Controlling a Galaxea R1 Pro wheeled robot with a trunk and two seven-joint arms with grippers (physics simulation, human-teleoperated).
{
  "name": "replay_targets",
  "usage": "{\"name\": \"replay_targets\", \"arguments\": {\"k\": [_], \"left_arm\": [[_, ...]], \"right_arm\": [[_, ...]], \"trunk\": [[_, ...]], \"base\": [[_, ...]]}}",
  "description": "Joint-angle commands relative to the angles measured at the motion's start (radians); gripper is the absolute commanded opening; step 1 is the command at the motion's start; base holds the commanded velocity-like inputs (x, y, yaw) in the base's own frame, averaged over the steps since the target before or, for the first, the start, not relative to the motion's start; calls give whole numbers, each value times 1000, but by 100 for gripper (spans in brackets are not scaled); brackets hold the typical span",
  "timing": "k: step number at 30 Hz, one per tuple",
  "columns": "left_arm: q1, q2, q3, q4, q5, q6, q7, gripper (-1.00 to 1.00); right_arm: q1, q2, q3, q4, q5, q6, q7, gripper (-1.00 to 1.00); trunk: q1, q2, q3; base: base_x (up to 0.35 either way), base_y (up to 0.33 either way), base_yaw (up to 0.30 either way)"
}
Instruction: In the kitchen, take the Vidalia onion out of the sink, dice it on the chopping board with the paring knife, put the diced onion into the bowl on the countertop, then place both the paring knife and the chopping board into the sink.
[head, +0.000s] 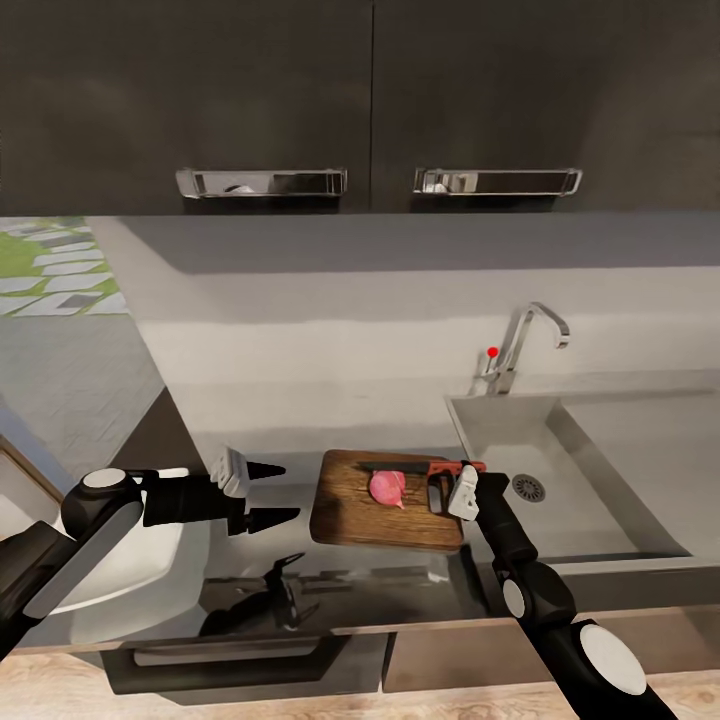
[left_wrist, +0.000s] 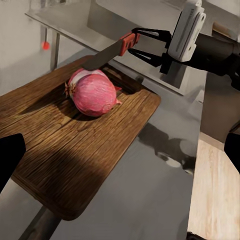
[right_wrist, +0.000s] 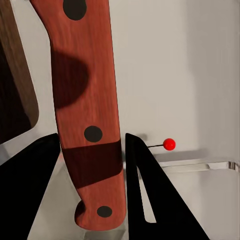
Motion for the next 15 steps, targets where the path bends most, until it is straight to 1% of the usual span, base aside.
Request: {"name": "replay_targets", "arguments": {"k": [1, 3, 9, 15], "left_arm": [[-1, 1, -2, 0, 9, 8, 2, 100], [-1, 1, -2, 0, 9, 8, 2, 100], [-1, 1, -2, 0, 9, 8, 2, 100], [-1, 10, -1, 3, 10, 10, 2, 100]], "right_arm": [[-1, -1, 4, 0, 11, 10, -4, -100], [-1, -1, 4, 0, 11, 10, -4, -100], [-1, -1, 4, 0, 11, 10, -4, -100], [-1, -1, 4, 0, 11, 10, -4, -100]], "trunk": [[-4, 6, 2], [-11, 20, 8], [-11, 20, 8], [-11, 20, 8]], "base": [[0, 0, 0], [0, 0, 0], [0, 0, 0], [0, 0, 0]]}}
